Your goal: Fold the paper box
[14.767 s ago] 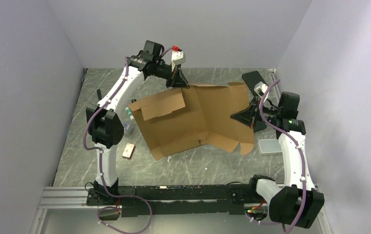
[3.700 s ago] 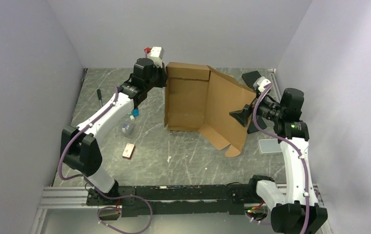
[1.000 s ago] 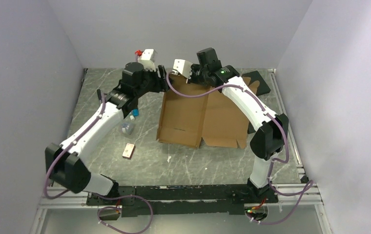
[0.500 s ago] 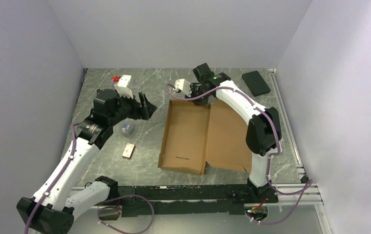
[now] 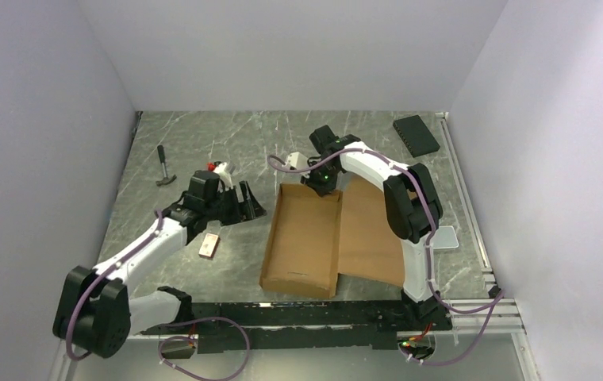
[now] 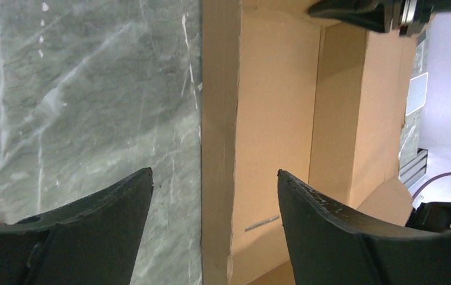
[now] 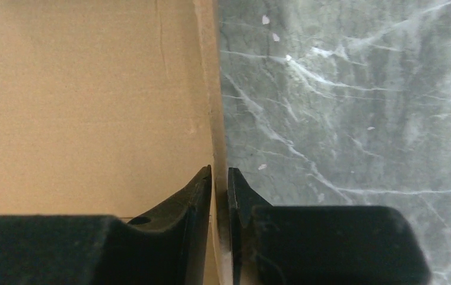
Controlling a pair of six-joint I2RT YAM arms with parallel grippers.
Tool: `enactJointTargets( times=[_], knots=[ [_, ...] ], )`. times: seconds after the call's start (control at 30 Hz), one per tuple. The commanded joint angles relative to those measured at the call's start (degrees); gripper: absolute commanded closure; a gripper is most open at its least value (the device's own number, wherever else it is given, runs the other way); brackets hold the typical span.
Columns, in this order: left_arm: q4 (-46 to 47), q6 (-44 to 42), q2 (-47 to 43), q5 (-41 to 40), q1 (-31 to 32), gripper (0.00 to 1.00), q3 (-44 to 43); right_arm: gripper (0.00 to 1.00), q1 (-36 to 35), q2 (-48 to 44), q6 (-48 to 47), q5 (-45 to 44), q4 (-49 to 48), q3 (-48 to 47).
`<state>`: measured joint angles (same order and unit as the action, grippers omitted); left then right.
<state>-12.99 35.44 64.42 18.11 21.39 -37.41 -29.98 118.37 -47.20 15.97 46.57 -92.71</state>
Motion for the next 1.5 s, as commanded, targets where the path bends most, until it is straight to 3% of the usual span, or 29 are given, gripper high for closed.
enactJointTargets(
  times=[0.0,0.17,0.57,0.83,0.93,0.97,1.03,1.07,1.3,1.47],
  knots=[
    [8.9,3.3,5.4,3.2,-0.2,0.24,-3.6,0.78,0.0,-2.4,1.2,2.7,-2.9,1.8],
    [11.8,4.5,11.6,5.5,-0.1,0.36,-5.0,0.76,0.0,-2.4,2.5,4.4,-4.1,2.5],
    [8.3,2.9,21.5,3.2,2.6,0.49,-12.1,0.61,0.0,-3.6,5.1,6.8,-5.4,1.8],
    [7.1,2.5,25.0,1.7,4.0,0.52,-14.6,0.61,-0.5,-3.1,8.1,5.1,-11.1,3.8],
    [7.2,2.6,25.2,1.5,4.3,0.54,-14.9,0.68,-1.4,-3.3,9.2,2.9,-14.6,6.0],
    [7.2,2.6,25.2,1.3,4.3,0.54,-14.9,0.74,-1.7,-3.1,9.2,2.2,-15.4,6.6],
    [7.2,2.6,25.2,1.1,4.4,0.55,-14.9,0.95,-2.5,-2.9,8.6,0.2,-16.9,8.0],
    [7.3,2.6,25.1,1.1,4.4,0.56,-14.8,1.00,-2.7,-2.9,8.4,-0.6,-18.0,8.9],
    [8.2,3.3,26.6,2.4,4.5,0.68,-15.3,1.00,-4.5,-3.2,6.4,-3.1,-21.1,12.8],
    [8.4,3.1,28.1,2.9,4.6,0.71,-15.9,0.97,-4.6,-2.6,7.1,-1.3,-19.3,11.4]
  ],
)
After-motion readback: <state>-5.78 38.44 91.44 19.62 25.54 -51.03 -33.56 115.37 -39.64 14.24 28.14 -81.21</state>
